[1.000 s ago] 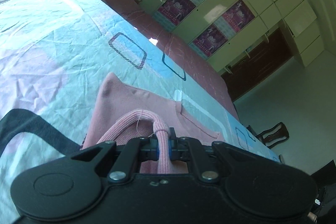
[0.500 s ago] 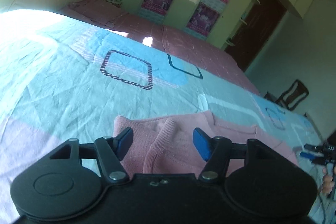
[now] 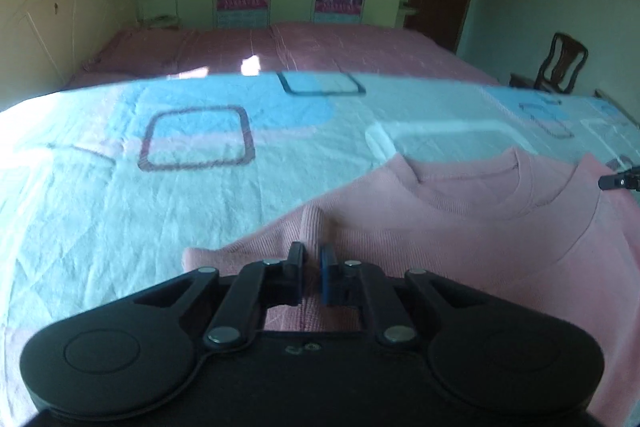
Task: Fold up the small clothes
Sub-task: 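Lay the hem down near the collar and open both grippers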
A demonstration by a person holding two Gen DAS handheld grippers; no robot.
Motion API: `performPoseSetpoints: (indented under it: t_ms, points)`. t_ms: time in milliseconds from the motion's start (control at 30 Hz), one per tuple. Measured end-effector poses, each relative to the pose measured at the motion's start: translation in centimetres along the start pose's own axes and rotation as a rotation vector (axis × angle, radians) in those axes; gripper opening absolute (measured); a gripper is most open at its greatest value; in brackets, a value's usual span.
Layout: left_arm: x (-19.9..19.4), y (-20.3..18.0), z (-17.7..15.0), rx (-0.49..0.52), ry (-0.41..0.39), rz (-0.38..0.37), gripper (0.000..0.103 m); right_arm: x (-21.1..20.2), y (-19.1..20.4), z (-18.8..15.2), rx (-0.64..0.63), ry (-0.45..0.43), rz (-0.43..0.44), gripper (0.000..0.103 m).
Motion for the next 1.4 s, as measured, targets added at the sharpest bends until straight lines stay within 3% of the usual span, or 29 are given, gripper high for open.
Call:
performPoseSetpoints:
  t_ms: [33, 100, 233, 533, 600, 633, 667, 700, 733, 800, 900, 1000, 1067, 1100, 1167, 1200, 1300, 1367, 1400]
  points:
    - [-1.3, 0.4, 0.4, -0.03, -0.075, 0.015, 0.008, -1.0, 0.1, 0.5, 0.005, -0.054, -0.009, 0.008]
    - [-2.2, 1.0, 0.5, -0.09, -0.133, 0.044, 0.008, -2.1, 0.0, 0.8, 0.018, -0.129, -0.027, 0.008]
    - [-0.1, 1.1, 0.4, -0.12, -0.077, 0.081, 0.008, 0.0, -0.2, 0.8, 0.03, -0.103, -0.078, 0.008]
    - [3.6, 1.2, -0.5, -0.086, 0.04, 0.156, 0.009, 3.5, -1.1, -0.1, 0.057, -0.025, -0.129, 0.008]
    - [2.8, 1.3, -0.1, -0.087, 0.055, 0.175, 0.02, 3.0, -1.1, 0.4, 0.081, -0.014, -0.135, 0.01]
    - [1.6, 0.8, 0.4, -0.061, 0.035, 0.22, 0.03, 2.4, -0.9, 0.7, 0.075, -0.024, -0.161, 0.026]
    - [0.2, 0.1, 0.8, -0.021, -0.009, 0.248, 0.038, 0.7, -0.3, 0.9, 0.049, -0.07, -0.198, 0.034]
    - [-1.4, -1.3, 1.0, 0.003, -0.053, 0.222, 0.039, -0.7, 1.0, 1.0, 0.031, -0.111, -0.157, 0.039]
    - [-2.3, -2.9, 1.0, -0.003, -0.058, 0.148, 0.039, -1.3, 2.4, 0.9, 0.031, -0.111, -0.081, 0.039]
    - [-2.7, -7.9, 0.1, 0.038, -0.021, -0.004, 0.039, -0.8, 7.2, -0.2, -0.033, -0.046, 0.061, 0.039]
    - [-0.7, -14.2, -1.8, 0.155, 0.052, -0.1, 0.041, 1.7, 13.0, -2.0, -0.144, 0.035, 0.162, 0.039]
    - [1.9, -15.3, -2.9, 0.182, 0.085, -0.041, 0.042, 4.0, 15.1, -2.6, -0.215, 0.058, 0.138, 0.039]
    - [2.6, -13.0, -2.7, 0.109, 0.073, 0.004, 0.05, 4.7, 12.8, -1.8, -0.185, 0.02, 0.025, 0.038]
    - [2.7, -11.6, -2.5, 0.037, 0.071, -0.033, 0.053, 4.9, 10.5, -1.5, -0.107, 0.015, -0.018, 0.033]
    - [2.4, -10.7, -2.5, 0.0, 0.07, -0.054, 0.056, 4.6, 7.7, -1.2, -0.029, 0.023, -0.021, 0.006]
    - [2.2, -10.9, -2.5, 0.022, 0.063, -0.043, 0.057, 4.5, 7.1, -1.3, -0.032, 0.037, -0.018, 0.0]
    - [0.3, -12.3, -2.3, 0.073, 0.048, 0.011, 0.056, 2.7, 6.8, -1.4, -0.045, 0.054, -0.026, 0.001]
    - [-1.8, -14.1, -2.3, 0.094, -0.006, -0.012, 0.065, 0.0, 8.1, -1.7, -0.073, -0.004, -0.017, 0.007]
    - [-2.6, -15.5, -2.7, 0.079, -0.018, -0.048, 0.066, -1.0, 9.0, -2.3, -0.075, -0.021, 0.009, 0.024]
Point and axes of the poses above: each gripper's, at about its wrist camera, not at the fingertips, and x roughly the way its jaws point, y to its left, z to its top, the point moved 8 cm from there along x, roughly the way its jaws point, and after that the axes turned 6 degrees about y, right-handed, at the moved point
